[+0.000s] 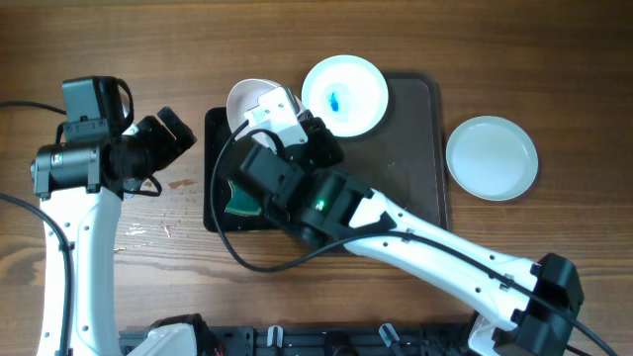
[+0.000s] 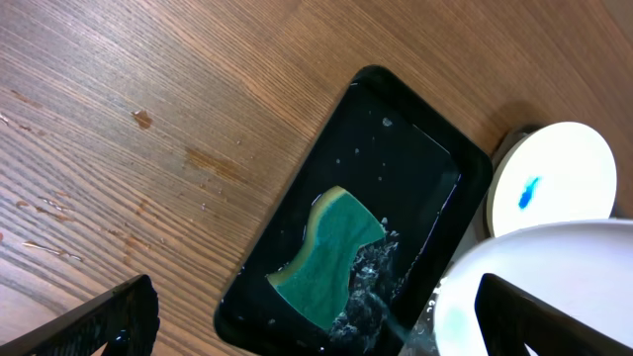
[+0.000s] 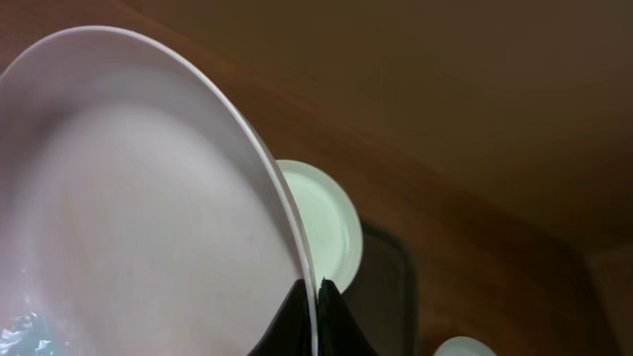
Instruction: Clean dirty plates on tray and stack at the side
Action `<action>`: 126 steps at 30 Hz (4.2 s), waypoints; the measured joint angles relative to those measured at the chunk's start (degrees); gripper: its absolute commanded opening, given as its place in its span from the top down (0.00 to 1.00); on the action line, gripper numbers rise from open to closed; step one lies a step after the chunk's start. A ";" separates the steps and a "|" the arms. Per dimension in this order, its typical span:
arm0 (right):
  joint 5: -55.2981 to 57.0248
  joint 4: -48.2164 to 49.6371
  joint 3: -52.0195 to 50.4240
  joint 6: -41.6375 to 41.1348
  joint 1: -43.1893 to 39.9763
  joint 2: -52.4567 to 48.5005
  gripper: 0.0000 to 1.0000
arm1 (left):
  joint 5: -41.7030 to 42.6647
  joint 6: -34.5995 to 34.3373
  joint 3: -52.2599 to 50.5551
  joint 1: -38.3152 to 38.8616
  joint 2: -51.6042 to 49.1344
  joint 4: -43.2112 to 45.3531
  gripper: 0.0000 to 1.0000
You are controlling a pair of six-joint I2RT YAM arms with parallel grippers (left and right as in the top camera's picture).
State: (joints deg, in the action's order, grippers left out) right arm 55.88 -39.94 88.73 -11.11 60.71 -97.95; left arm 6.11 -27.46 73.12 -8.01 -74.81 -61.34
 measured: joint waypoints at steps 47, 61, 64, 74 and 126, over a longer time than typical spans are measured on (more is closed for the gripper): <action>9.94 9.31 0.00 19.26 5.95 0.04 0.96 | 0.02 0.00 0.00 0.00 0.00 0.00 0.00; -74.73 -6.47 -0.28 -10.99 -53.92 10.36 0.96 | 0.02 0.00 0.00 0.00 0.00 -0.02 0.00; -71.87 -17.18 0.26 -12.72 -65.09 13.11 0.96 | 0.02 0.00 0.00 0.00 0.00 -0.07 0.00; -63.28 -13.94 -19.96 -15.06 -89.02 0.68 0.96 | 0.02 0.00 0.00 0.00 0.00 0.00 0.00; -64.41 4.13 -33.90 -14.78 -49.31 8.07 0.96 | 0.42 0.00 0.02 0.00 -0.02 1.11 0.00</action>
State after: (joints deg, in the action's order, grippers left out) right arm -8.54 -35.81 54.83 -25.89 11.40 -89.89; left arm 6.52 -27.46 73.14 -8.01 -74.83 -60.23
